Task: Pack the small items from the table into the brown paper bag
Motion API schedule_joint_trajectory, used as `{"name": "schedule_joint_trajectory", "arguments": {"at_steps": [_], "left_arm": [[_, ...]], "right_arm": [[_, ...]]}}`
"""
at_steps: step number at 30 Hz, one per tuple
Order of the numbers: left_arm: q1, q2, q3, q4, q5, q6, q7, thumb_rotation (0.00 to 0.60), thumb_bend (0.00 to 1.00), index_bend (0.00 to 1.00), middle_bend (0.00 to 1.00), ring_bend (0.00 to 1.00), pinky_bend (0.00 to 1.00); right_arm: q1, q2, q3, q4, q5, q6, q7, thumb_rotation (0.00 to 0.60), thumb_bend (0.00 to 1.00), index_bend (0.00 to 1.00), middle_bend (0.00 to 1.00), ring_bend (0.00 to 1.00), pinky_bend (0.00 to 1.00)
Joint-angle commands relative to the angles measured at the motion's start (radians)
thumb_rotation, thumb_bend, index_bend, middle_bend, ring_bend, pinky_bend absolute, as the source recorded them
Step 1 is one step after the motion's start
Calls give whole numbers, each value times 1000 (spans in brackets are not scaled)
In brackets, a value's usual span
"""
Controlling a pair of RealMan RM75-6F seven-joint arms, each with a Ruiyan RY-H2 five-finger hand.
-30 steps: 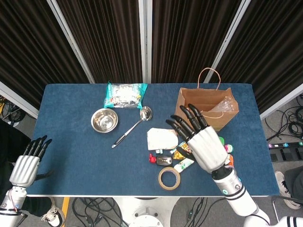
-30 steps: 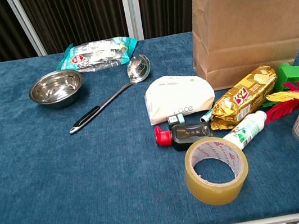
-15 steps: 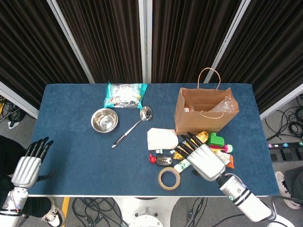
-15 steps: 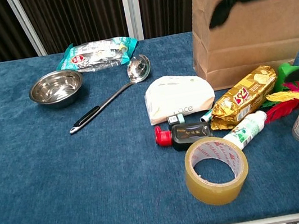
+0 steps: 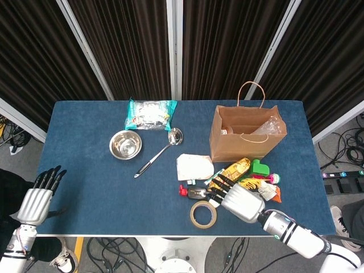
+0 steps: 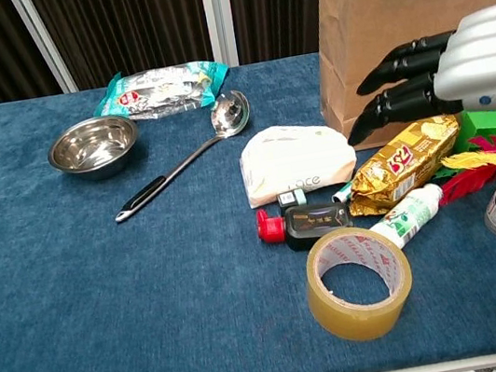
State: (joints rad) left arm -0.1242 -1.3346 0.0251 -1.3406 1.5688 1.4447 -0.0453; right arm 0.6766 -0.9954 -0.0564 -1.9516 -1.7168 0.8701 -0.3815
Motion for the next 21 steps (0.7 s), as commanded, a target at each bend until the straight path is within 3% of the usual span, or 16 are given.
{"name": "schedule_joint_trajectory", "arguments": {"at_steps": [1, 10, 21], "left_arm": [[1, -5, 0, 7, -6, -4, 1, 600, 114, 80, 88, 0, 116], [-2, -24, -3, 40, -19, -20, -14, 600, 114, 81, 88, 0, 116], [4, -35, -2, 84, -23, -16, -34, 600, 114, 80, 88, 0, 116]], "right_arm": [[18, -26, -13, 45, -60, 4, 61, 600, 0, 111, 147, 0, 54], [65, -92, -36, 120, -139, -30, 149, 600, 0, 29, 85, 0, 38], [93, -198, -34, 184, -130, -86, 113, 600, 0, 0, 52, 0, 20]]}}
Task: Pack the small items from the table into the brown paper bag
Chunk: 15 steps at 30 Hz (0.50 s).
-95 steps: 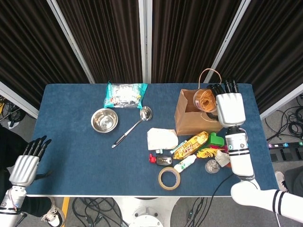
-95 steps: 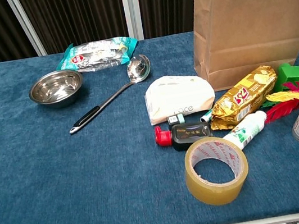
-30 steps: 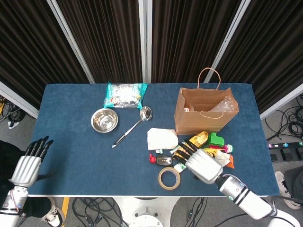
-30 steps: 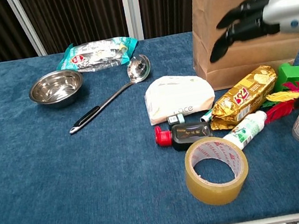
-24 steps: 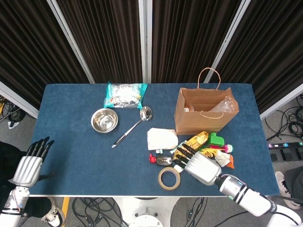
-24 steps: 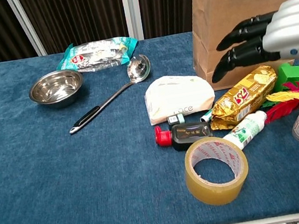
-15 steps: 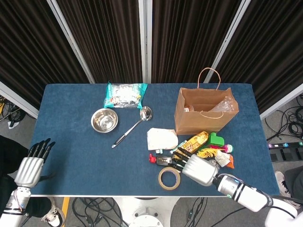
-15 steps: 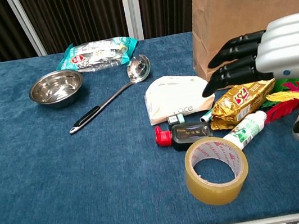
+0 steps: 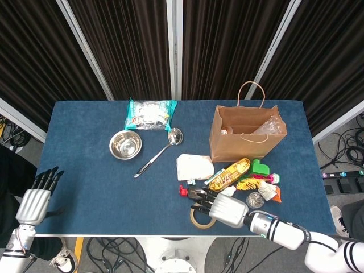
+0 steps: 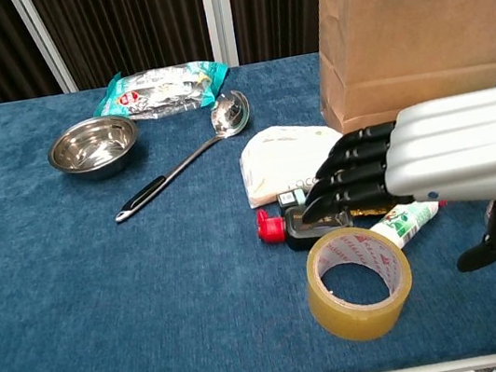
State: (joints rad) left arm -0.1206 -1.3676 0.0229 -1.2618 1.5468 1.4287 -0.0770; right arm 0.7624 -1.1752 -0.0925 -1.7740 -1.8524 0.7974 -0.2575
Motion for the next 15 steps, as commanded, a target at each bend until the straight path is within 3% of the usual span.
{"name": "schedule_joint_trajectory", "arguments": {"at_steps": [1, 15], "left_arm": [[1, -3, 1, 7, 0, 0, -3, 600, 114, 81, 88, 0, 116], [11, -4, 9, 18, 1, 3, -10, 600, 113, 80, 88, 0, 116]], "right_arm": [[10, -25, 3, 9, 7, -17, -14, 600, 0, 0, 53, 0, 20], [60, -93, 33, 29, 117, -138, -82, 600, 0, 0, 69, 0, 5]]}}
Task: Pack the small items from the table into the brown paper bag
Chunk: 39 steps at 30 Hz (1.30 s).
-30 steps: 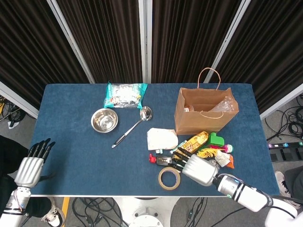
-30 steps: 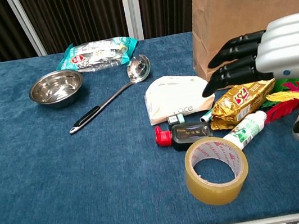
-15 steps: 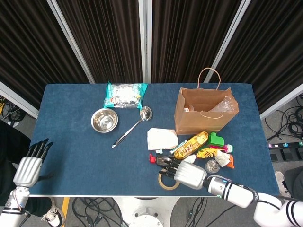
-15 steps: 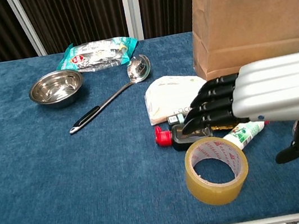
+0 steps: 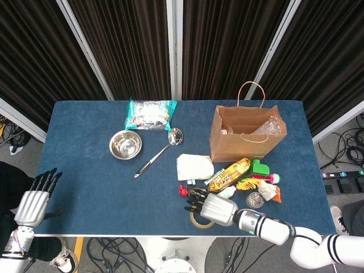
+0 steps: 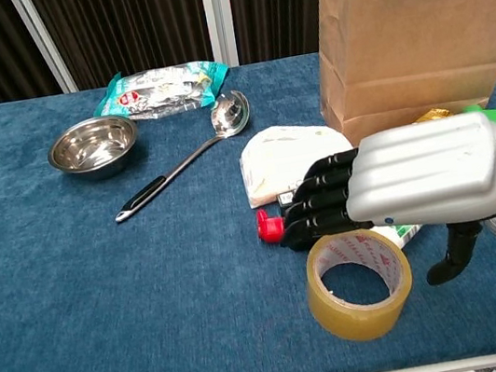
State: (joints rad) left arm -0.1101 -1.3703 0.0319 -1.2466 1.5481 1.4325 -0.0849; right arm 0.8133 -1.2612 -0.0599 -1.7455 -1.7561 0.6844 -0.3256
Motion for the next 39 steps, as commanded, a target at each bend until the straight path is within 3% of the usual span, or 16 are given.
{"name": "schedule_joint_trajectory", "arguments": {"at_steps": [1, 16, 21, 27, 32, 35, 39], "left_arm": [[1, -3, -1, 5, -3, -1, -4, 600, 114, 80, 88, 0, 116], [3, -20, -1, 51, -12, -15, -37, 600, 114, 81, 88, 0, 116], [3, -22, -2, 62, -14, -19, -51, 600, 114, 80, 88, 0, 116], [5, -23, 0, 65, -10, -16, -64, 600, 114, 80, 88, 0, 116], [8, -22, 1, 66, -10, -12, -69, 600, 114, 80, 88, 0, 116], [8, -20, 2, 64, -7, -13, -73, 600, 114, 81, 88, 0, 115], [7, -16, 2, 56, -4, -10, -74, 600, 114, 81, 88, 0, 116]], "right_arm": [[12, -10, 0, 0, 29, -34, -18, 600, 0, 0, 70, 0, 3], [44, -89, 7, 51, 120, -100, -65, 600, 0, 52, 98, 0, 2], [42, -125, 8, 82, 124, -77, -78, 600, 0, 141, 172, 0, 1], [32, -151, 2, 105, 100, -19, -62, 600, 0, 350, 282, 0, 0], [29, -148, 5, 101, 87, 19, -49, 600, 0, 404, 313, 0, 1], [31, -124, 21, 72, 75, 56, -48, 600, 0, 405, 316, 0, 3], [39, -54, 92, -21, 71, 132, -64, 600, 0, 412, 319, 0, 4]]}}
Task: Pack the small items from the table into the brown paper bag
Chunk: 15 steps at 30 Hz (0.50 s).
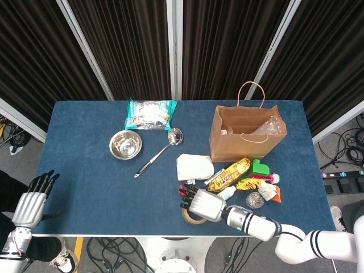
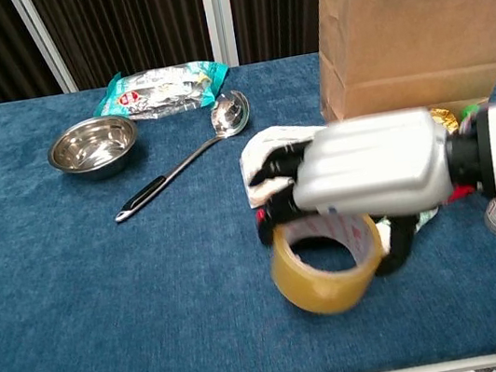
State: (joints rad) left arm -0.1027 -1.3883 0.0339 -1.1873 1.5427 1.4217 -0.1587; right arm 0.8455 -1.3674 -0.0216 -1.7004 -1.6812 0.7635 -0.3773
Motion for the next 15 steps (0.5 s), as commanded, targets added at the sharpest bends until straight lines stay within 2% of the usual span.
{"name": "schedule_joint_trajectory", "arguments": {"at_steps": [1, 7, 11, 15], "left_arm": [[0, 3, 0, -5, 2, 2, 1, 600, 114, 81, 88, 0, 116], [-4, 9, 5, -22, 17, 5, 12, 600, 114, 80, 88, 0, 116], [-8, 12, 8, -41, 27, 8, 20, 600, 114, 81, 88, 0, 116], [-12, 11, 11, -52, 36, 9, 26, 600, 114, 80, 88, 0, 116]], "right_arm": [[9, 70, 76, -89, 0, 70, -19, 600, 0, 414, 320, 0, 4], [2, 167, 231, -204, 41, 209, -110, 600, 0, 426, 337, 8, 5], [-19, 179, 334, -208, 76, 339, -209, 600, 0, 438, 358, 28, 5], [-41, 171, 434, -204, 176, 454, -311, 600, 0, 440, 362, 41, 5]]}}
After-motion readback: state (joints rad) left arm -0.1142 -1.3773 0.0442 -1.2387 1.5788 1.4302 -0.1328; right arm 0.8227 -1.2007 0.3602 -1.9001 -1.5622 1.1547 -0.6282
